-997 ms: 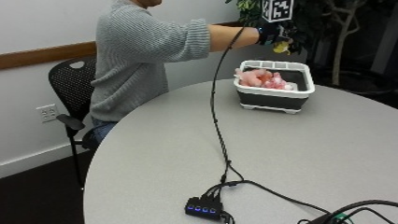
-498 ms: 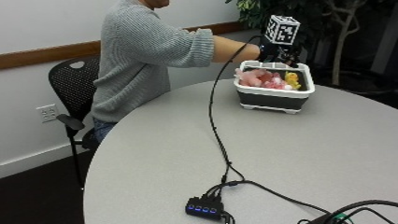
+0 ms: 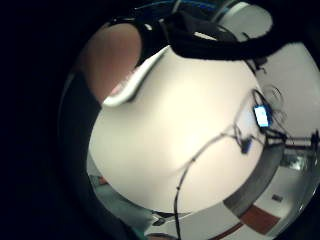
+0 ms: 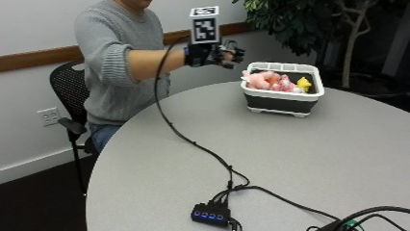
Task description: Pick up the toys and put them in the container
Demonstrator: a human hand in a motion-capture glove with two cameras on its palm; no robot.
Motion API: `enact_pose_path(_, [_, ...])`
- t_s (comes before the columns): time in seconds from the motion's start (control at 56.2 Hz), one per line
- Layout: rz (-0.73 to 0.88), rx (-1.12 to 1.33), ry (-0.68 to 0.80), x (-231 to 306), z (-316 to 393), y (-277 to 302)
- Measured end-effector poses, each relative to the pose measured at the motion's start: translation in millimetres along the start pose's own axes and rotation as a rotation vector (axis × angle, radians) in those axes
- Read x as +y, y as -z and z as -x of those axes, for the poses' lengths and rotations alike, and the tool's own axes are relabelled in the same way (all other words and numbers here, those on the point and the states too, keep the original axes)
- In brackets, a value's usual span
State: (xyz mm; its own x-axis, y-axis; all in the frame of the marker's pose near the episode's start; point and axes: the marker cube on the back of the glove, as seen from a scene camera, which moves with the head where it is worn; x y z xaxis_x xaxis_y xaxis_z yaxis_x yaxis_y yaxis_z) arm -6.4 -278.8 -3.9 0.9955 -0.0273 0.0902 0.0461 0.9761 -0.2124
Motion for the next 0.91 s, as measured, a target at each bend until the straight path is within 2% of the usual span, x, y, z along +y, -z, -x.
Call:
enact_pose_path(0.107, [-0.037, 0.129, -0.085, 76, -29, 4])
enact_pose_path(0.231, [-0.072, 0.169, -0.15, 115, -40, 3])
enact_pose_path(0.338, [-0.077, 0.158, -0.093, 149, -24, -16])
enact_pose_path(0.463, [-0.088, 0.13, 0.037, 220, 17, -59])
enact_pose_path(0.57, [-0.149, 0.149, 0.025, 264, 35, -89])
enact_pose_path(0.712, [-0.221, 0.123, -0.049, 291, 35, -108])
enact_pose_path(0.908, [-0.226, 0.14, -0.07, 289, 29, -109])
